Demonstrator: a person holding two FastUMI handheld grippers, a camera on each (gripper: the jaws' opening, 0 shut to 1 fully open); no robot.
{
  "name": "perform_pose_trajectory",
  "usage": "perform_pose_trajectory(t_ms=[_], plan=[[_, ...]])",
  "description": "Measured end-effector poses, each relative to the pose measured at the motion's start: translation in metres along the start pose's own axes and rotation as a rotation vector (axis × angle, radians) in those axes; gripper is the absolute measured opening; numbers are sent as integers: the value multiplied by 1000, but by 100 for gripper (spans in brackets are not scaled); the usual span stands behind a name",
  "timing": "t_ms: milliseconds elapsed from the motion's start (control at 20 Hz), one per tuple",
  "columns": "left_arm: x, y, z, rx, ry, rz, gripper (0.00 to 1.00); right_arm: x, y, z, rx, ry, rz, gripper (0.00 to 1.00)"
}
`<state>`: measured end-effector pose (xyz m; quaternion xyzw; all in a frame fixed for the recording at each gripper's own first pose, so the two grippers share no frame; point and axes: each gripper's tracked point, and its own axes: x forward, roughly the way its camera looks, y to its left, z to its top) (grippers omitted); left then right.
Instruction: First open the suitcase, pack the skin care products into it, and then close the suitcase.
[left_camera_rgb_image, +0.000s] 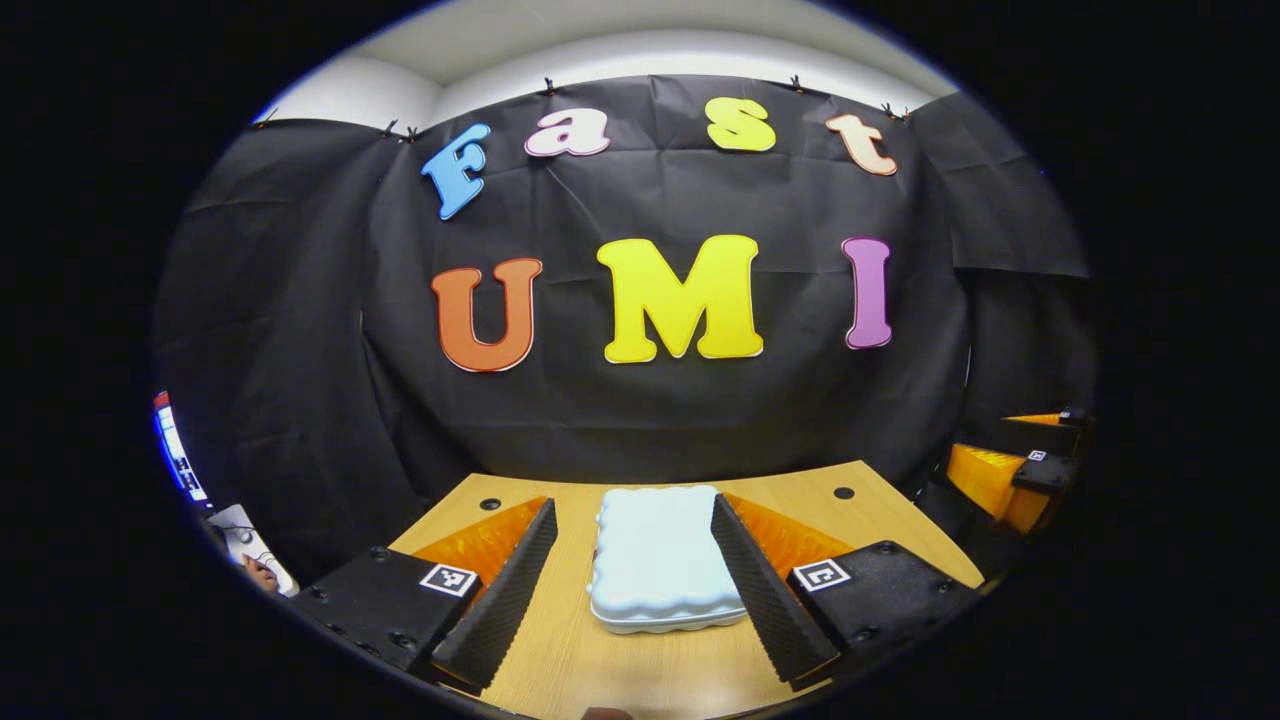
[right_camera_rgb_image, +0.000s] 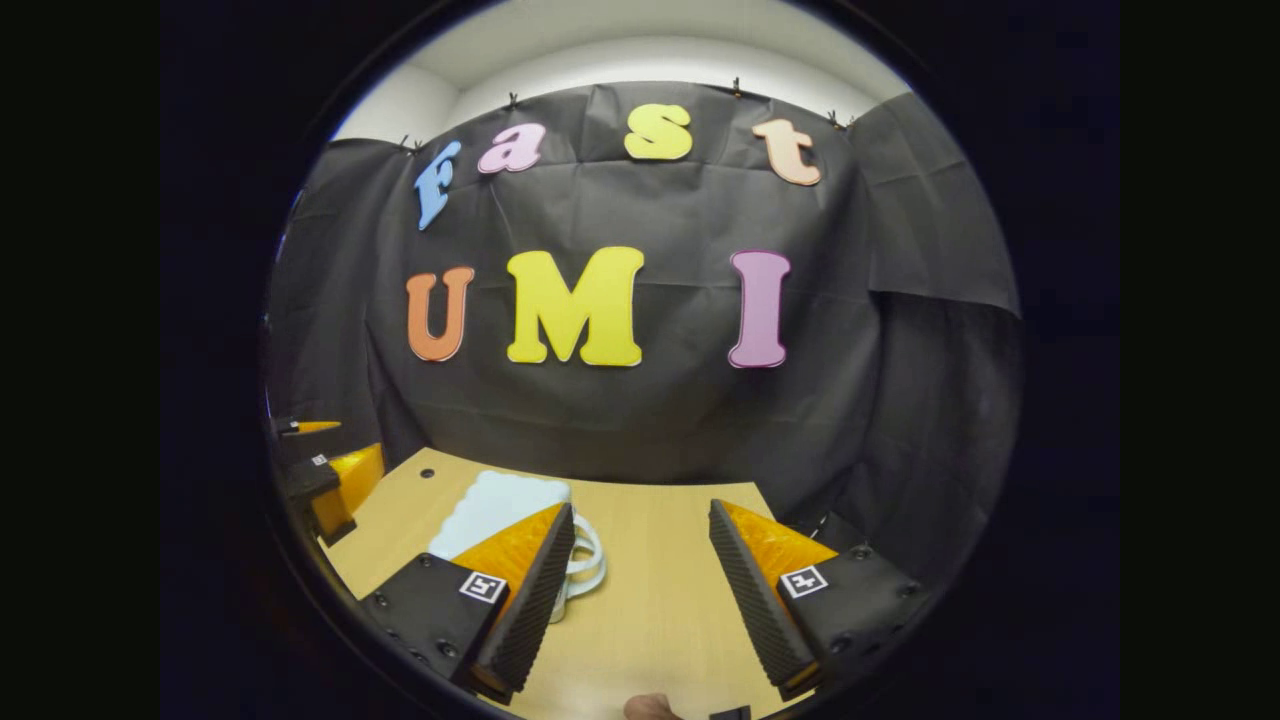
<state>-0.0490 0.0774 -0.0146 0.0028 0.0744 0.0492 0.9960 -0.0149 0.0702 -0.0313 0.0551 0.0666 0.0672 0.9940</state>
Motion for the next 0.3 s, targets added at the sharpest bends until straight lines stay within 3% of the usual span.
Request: perform_pose_trajectory(t_ms=[300], plan=[[-2,19,4,-15,-18,-29,99,-2,36,4,-20,-19,7,81]])
